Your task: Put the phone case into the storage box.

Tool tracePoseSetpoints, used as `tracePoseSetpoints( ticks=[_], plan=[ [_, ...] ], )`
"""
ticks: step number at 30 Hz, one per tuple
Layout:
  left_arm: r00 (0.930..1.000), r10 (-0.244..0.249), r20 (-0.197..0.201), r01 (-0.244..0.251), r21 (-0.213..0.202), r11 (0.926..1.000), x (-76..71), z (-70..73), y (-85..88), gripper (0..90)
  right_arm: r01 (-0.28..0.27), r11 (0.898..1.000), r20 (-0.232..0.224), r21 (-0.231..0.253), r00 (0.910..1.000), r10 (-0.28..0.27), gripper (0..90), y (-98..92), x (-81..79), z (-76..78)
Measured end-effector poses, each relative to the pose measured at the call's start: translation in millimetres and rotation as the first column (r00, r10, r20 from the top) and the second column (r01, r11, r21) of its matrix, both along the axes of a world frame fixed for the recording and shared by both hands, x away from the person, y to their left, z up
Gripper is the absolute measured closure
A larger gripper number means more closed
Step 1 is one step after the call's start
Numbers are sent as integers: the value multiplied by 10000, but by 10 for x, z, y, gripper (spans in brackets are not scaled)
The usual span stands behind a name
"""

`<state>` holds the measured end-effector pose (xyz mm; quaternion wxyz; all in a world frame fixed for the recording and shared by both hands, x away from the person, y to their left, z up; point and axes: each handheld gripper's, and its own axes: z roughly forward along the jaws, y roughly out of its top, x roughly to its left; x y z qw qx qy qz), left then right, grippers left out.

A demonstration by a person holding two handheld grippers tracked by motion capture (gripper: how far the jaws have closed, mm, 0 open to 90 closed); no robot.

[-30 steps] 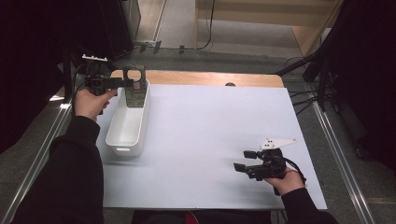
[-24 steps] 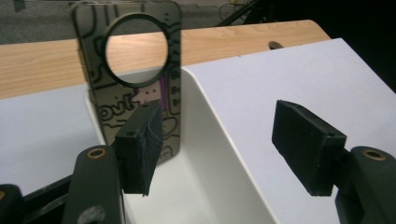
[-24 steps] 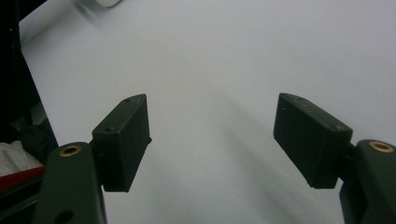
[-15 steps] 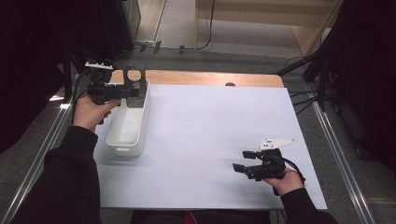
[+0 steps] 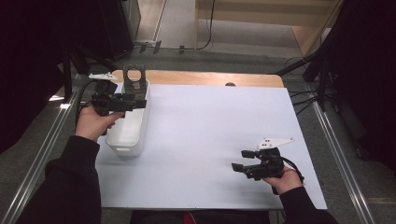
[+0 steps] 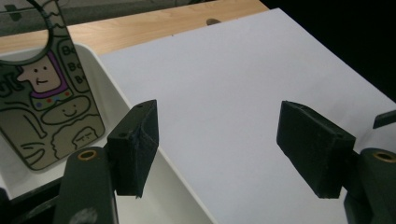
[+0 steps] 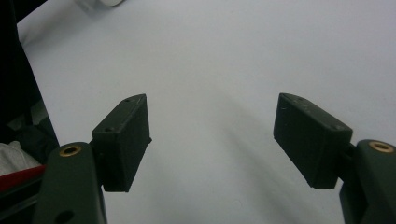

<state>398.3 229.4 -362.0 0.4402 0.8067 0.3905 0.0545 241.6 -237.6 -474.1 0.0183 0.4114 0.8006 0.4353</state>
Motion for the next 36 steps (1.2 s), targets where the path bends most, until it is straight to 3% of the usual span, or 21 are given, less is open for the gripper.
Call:
tracePoseSetpoints(
  ticks=[10, 12, 27, 36],
  plan=[
    [9992, -410, 27, 410, 43, 9991, -203, -109, -107, 296, -23, 10000, -5, 3, 10000, 23, 263, 2, -3, -3],
    [9989, -470, 49, 469, 201, 9987, -250, -130, -128, 296, -25, 10000, -2, 0, 10000, 25, 263, 2, -3, -3],
    [9912, -1311, 176, 1305, 300, 9910, -580, -305, -281, 296, 19, 10000, -24, 29, 10000, -19, 263, -4, -9, 0],
    [9836, -1684, 642, 1658, 437, 9852, -777, -386, -339, 296, 1, 10000, -8, 36, 10000, -1, 263, -3, -13, 0]
  ],
)
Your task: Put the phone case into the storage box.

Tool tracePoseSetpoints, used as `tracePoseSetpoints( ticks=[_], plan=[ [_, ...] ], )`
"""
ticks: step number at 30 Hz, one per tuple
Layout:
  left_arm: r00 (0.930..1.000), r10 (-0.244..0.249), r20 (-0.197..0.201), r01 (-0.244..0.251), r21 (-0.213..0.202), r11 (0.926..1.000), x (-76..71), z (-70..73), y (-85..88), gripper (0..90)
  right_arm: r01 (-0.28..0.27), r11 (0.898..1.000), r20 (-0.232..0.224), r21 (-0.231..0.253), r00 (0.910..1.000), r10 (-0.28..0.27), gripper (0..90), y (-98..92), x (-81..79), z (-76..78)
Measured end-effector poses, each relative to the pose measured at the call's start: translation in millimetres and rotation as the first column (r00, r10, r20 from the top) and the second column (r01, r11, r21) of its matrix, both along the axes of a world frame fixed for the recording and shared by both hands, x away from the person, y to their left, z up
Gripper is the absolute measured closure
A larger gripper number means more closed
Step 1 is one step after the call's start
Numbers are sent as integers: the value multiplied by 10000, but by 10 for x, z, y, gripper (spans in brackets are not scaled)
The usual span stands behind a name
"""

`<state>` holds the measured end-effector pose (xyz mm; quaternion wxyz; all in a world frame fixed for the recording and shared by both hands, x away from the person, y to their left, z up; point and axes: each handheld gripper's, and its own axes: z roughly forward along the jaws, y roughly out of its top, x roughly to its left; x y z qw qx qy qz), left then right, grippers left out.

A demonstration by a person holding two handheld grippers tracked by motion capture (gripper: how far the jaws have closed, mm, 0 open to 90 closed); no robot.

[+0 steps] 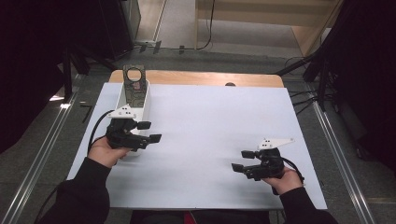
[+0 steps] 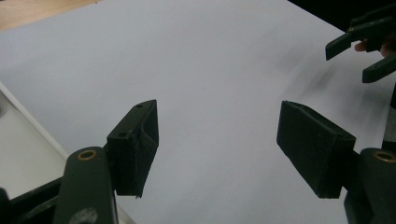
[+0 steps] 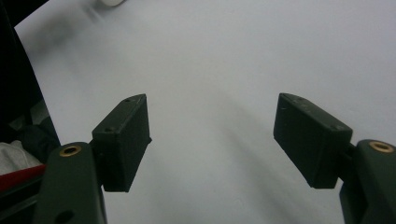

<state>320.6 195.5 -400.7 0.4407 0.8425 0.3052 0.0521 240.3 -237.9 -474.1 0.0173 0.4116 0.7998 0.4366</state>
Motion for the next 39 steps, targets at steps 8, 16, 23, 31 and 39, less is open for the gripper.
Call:
tracePoseSetpoints(
  ticks=[8, 16, 23, 31, 39],
  plan=[
    [9995, -270, 161, 266, 205, 9994, -162, -92, 2, 296, 5, 10000, 2, -7, 10000, -5, 263, -7, -5, -3],
    [9992, -384, 150, 380, 251, 9990, -258, -191, 38, 296, -6, 10000, -28, -7, 10000, 6, 263, -4, -8, -1],
    [9985, -538, -23, 539, 330, 9980, -334, -289, 51, 296, -12, 10000, -30, 2, 10000, 12, 263, -6, -8, -2],
    [9979, -632, -118, 636, 414, 9971, -384, -351, 73, 296, -14, 10000, 10, 9, 10000, 14, 263, -6, -10, -1],
    [9985, -514, -170, 521, 393, 9979, -396, -386, 108, 296, -28, 10000, 52, -9, 10000, 28, 263, -9, -6, -2]
  ],
)
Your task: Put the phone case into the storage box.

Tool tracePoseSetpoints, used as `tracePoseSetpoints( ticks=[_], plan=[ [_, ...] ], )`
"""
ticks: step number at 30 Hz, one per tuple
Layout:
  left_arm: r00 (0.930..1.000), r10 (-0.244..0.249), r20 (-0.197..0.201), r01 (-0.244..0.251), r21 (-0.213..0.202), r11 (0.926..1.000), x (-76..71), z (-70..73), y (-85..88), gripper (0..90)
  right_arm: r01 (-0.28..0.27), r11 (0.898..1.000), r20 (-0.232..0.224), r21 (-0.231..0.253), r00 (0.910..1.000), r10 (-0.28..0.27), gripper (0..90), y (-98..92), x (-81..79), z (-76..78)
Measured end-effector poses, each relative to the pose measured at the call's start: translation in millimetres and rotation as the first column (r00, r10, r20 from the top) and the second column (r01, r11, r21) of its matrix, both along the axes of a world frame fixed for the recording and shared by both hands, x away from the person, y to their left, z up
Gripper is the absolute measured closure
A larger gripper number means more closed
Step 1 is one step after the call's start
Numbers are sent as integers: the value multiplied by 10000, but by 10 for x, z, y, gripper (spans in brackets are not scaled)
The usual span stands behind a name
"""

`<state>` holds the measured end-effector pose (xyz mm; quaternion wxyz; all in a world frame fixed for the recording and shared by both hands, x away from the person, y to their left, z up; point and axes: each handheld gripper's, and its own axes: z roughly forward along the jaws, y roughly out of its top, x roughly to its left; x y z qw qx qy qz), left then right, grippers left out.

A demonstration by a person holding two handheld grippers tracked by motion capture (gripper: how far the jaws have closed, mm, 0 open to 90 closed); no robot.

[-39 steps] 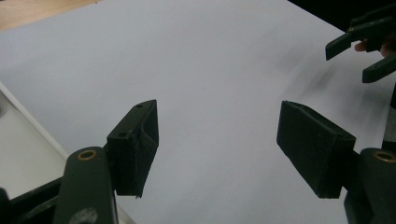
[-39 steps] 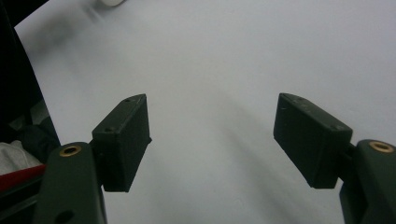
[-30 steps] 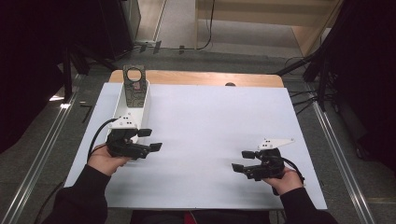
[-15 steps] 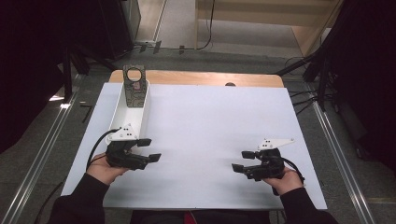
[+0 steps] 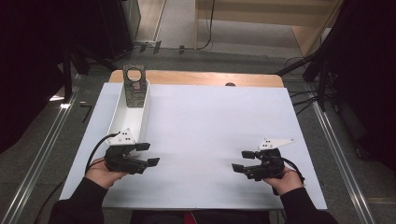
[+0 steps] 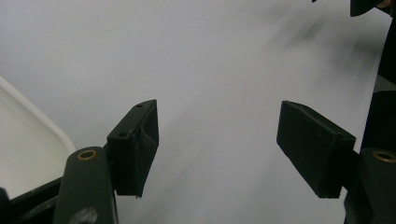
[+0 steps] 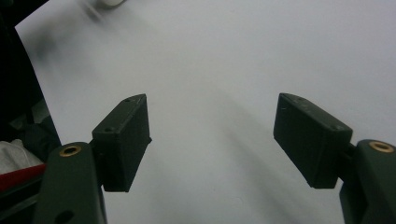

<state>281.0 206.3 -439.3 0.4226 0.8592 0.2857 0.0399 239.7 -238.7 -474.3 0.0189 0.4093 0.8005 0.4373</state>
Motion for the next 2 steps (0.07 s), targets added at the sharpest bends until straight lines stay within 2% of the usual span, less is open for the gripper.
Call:
tracePoseSetpoints(
  ticks=[2],
  plan=[
    [10000, -8, -9, 8, 19, 10000, 0, -5, 4, 296, 0, 10000, -13, 36, 10000, 0, 263, 0, -2, 4]
  ],
)
